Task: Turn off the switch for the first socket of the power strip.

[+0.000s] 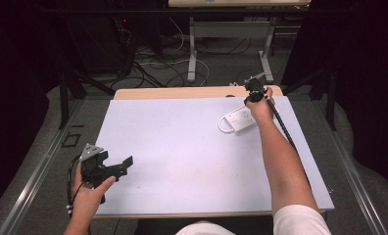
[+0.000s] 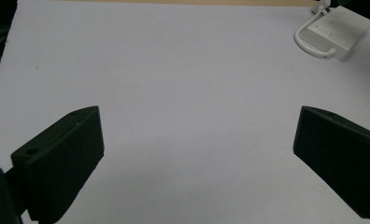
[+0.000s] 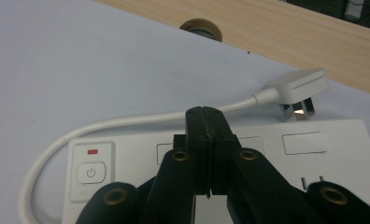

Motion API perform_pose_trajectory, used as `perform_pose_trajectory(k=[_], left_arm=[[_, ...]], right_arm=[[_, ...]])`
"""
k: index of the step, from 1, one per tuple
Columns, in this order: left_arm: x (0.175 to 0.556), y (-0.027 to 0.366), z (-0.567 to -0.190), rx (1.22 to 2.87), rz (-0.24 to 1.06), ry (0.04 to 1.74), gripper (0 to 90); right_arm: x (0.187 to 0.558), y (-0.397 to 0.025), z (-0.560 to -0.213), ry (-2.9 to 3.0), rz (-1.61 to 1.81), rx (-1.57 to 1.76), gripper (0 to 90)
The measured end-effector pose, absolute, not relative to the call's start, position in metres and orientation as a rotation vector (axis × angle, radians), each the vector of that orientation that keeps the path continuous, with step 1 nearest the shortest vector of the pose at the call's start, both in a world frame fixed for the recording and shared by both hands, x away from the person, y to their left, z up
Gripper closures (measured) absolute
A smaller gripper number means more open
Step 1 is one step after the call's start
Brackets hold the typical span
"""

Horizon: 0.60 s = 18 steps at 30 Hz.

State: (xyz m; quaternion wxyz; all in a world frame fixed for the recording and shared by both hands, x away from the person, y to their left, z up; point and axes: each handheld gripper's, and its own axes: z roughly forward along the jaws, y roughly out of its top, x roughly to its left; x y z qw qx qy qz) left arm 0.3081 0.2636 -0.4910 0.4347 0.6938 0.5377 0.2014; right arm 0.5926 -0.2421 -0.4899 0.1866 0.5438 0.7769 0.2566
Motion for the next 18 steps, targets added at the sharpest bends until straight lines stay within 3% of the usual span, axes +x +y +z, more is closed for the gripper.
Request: perform_pose_trajectory(k=[18], left_arm=[[0.309,0.263,-0.493,1.739,0.496,1.332,1.7]], right_arm=[[0.595,-0.237,-0.507,2.202,0.663,1.584,90.0]])
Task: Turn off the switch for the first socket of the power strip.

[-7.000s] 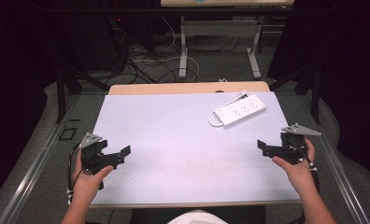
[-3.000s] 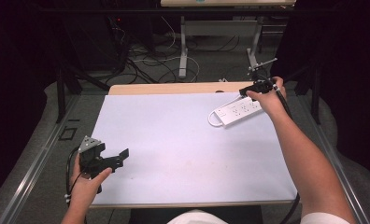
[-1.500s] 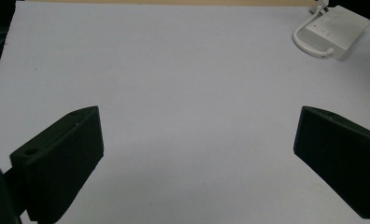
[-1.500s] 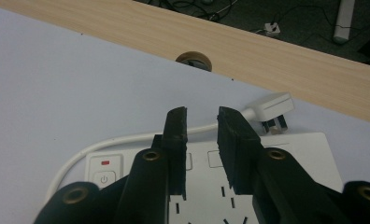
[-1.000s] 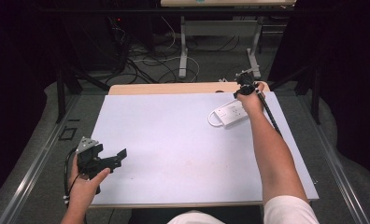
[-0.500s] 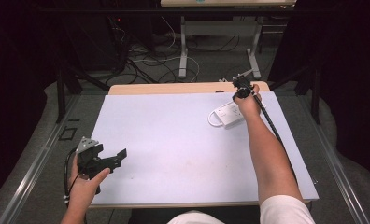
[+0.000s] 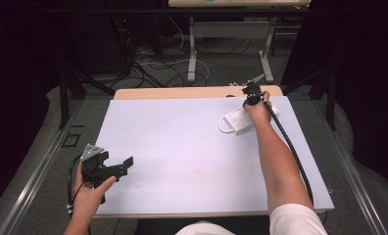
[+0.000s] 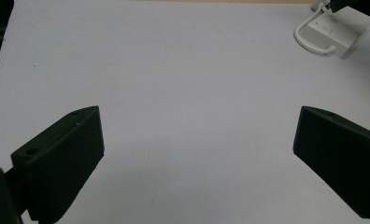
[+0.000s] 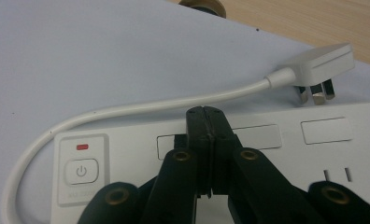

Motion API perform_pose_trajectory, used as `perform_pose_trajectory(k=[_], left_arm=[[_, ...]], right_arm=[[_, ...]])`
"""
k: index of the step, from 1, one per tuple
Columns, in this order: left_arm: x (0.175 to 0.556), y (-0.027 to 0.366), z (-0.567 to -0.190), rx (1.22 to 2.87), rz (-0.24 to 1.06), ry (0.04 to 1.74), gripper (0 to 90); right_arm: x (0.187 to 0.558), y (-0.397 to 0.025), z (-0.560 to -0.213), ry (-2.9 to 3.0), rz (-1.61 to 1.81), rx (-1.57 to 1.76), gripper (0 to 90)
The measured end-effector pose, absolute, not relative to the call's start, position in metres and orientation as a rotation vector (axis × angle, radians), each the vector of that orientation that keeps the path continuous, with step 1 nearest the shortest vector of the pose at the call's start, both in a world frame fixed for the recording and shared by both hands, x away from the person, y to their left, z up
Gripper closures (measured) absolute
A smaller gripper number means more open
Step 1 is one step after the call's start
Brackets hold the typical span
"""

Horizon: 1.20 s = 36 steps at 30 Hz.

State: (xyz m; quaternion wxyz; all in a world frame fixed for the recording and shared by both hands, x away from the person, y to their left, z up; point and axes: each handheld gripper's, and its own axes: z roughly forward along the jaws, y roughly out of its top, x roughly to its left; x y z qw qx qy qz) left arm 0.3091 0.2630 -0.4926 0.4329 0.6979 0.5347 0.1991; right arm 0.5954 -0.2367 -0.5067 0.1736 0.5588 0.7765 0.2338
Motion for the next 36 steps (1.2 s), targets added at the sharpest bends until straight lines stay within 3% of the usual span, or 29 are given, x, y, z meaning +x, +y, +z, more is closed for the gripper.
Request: perform_pose_trajectory(k=[36], left_arm=[[0.3098,0.2628,-0.4936,1.746,0.493,1.333,1.8]], right_arm=[[0.5968,-0.2374,-0.5127,2.197,0.645,1.601,88.1]])
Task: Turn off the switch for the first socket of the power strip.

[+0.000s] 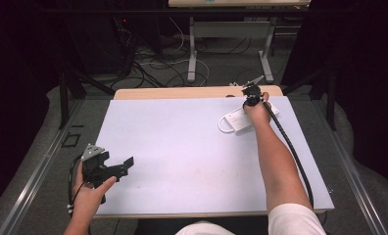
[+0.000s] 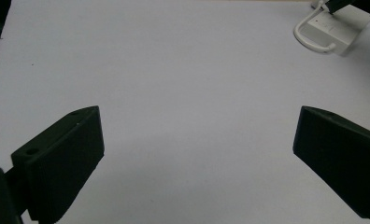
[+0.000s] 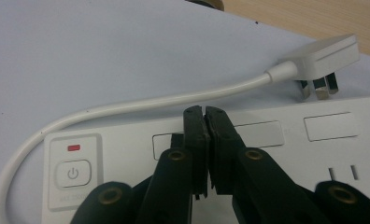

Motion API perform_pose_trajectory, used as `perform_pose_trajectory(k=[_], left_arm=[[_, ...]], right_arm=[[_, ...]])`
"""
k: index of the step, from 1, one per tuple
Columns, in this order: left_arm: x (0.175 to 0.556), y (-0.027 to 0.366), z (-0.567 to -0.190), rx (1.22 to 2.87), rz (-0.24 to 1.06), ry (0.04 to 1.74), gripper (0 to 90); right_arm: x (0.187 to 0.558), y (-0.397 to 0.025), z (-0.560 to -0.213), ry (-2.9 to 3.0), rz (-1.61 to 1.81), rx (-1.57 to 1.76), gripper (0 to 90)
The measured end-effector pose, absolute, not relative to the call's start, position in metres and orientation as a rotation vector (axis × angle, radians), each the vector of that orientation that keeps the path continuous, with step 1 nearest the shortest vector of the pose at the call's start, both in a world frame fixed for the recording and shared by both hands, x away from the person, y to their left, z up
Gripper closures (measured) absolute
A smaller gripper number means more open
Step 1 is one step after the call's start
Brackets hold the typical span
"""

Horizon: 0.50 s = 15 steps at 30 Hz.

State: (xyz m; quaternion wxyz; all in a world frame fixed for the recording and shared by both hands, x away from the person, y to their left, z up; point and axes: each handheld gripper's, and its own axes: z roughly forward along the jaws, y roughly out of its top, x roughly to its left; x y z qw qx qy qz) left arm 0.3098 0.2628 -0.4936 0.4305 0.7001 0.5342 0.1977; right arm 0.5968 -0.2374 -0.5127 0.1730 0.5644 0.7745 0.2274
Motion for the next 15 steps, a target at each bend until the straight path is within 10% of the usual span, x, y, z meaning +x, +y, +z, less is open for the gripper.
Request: perform_pose_trajectory(k=[15], left_arm=[[0.3098,0.2626,-0.4940,1.751,0.491,1.333,1.8]], right_arm=[[0.5967,-0.2396,-0.5138,2.195,0.685,1.619,88.4]])
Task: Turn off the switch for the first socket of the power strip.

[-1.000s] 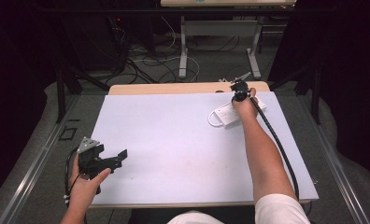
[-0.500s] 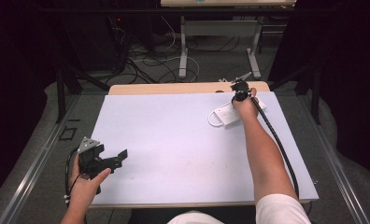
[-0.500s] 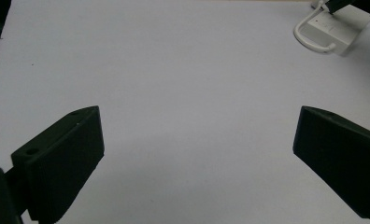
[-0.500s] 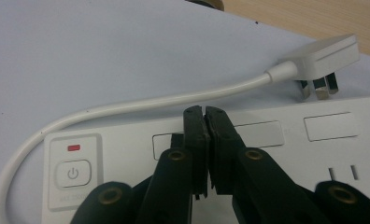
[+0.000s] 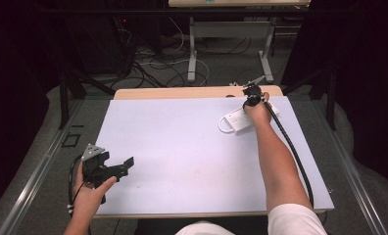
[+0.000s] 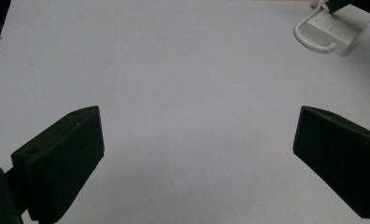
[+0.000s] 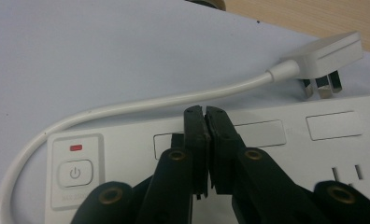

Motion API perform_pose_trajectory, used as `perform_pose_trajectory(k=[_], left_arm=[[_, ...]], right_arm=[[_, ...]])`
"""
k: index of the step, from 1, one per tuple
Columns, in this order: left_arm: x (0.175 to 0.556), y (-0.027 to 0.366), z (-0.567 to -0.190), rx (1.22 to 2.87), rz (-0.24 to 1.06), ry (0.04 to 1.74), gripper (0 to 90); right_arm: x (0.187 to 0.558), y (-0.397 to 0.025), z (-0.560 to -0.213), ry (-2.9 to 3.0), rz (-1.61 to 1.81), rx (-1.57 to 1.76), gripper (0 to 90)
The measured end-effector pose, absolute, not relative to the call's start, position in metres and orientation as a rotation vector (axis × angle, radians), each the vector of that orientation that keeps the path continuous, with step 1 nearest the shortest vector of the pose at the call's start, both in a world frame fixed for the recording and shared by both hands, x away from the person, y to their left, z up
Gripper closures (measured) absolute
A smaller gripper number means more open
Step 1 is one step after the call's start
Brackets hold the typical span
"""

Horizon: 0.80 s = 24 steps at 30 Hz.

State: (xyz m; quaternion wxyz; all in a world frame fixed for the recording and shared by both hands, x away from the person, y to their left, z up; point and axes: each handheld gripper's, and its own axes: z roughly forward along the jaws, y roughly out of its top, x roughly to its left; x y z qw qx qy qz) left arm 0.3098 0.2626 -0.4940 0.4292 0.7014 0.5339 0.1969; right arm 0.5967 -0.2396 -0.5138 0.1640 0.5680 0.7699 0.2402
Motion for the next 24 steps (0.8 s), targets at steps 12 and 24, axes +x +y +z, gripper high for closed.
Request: perform_pose_trajectory(k=[12,24], left_arm=[[0.3100,0.2626,-0.4944,1.753,0.492,1.332,1.8],[0.3098,0.2625,-0.4941,1.752,0.492,1.332,1.8]], right_arm=[[0.5952,-0.2401,-0.5170,2.175,0.677,1.616,90.0],[0.5950,-0.2403,-0.5167,2.175,0.676,1.619,90.0]])
